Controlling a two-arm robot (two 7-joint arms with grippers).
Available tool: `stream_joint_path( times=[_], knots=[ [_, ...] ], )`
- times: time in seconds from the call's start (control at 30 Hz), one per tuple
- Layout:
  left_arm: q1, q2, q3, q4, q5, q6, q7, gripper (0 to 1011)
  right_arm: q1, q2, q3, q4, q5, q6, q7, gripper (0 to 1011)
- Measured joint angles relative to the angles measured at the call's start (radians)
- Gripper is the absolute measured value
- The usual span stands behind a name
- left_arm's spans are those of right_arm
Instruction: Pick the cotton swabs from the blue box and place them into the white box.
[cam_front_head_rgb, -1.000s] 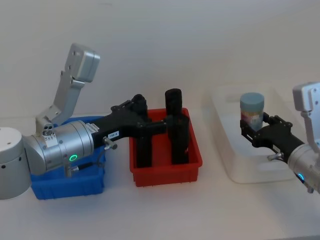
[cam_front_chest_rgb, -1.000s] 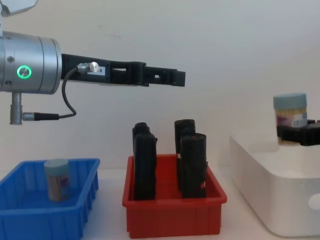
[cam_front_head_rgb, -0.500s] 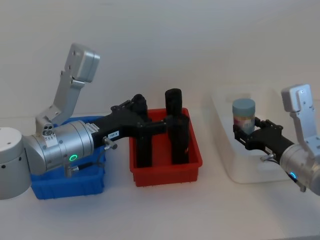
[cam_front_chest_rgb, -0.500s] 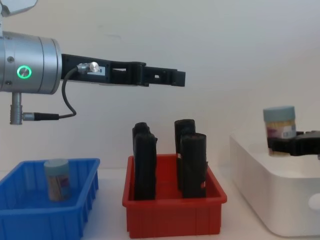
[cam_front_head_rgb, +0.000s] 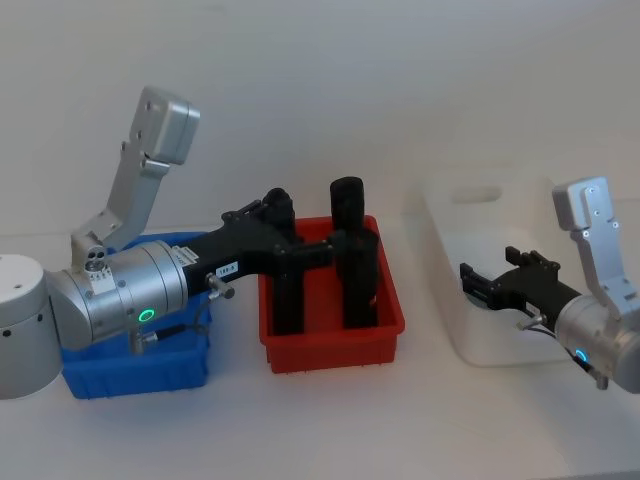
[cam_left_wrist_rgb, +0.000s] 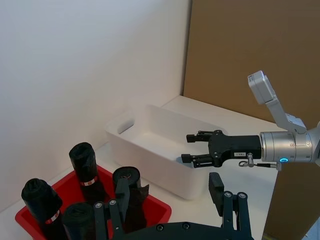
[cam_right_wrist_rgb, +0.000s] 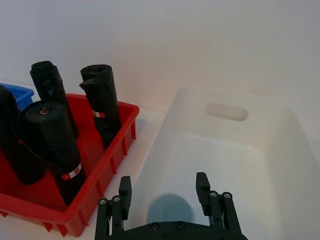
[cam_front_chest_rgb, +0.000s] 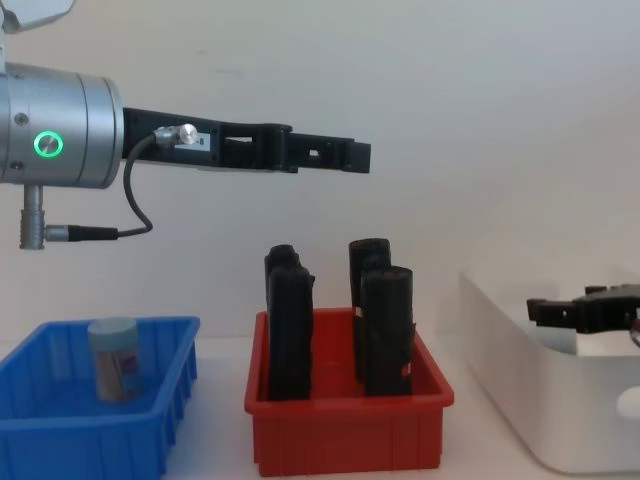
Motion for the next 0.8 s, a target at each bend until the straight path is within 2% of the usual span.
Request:
stream_joint_path(
  times=[0.07,0.1,0.13,0.17,0.3,0.53,0.8],
  knots=[
    [0.000,0.000,0.000,0.000,0.000,0.000,0.000,1004,0.002,-0.001,0.000,0.006,0.000,0.003,0.002,796],
    [0.000,0.000,0.000,0.000,0.000,0.000,0.000,1004,0.003,-0.001,0.000,0.010,-0.001,0.005,0.003,858],
    [0.000,0.000,0.000,0.000,0.000,0.000,0.000,1004,0.003,-0.001,-0.001,0.012,-0.001,0.005,0.004,858],
    [0.000,0.000,0.000,0.000,0.000,0.000,0.000,1004,0.004,-0.002,-0.001,0.013,-0.001,0.006,0.004,907],
    [0.000,0.000,0.000,0.000,0.000,0.000,0.000,1004,0.006,-0.003,-0.001,0.020,-0.001,0.006,0.007,998],
    [0.000,0.000,0.000,0.000,0.000,0.000,0.000,1004,0.006,-0.004,-0.002,0.024,-0.002,-0.017,0.008,1002],
    [0.000,0.000,0.000,0.000,0.000,0.000,0.000,1004,-0.006,-0.001,0.001,0.002,0.004,-0.083,-0.007,1002]
  ],
)
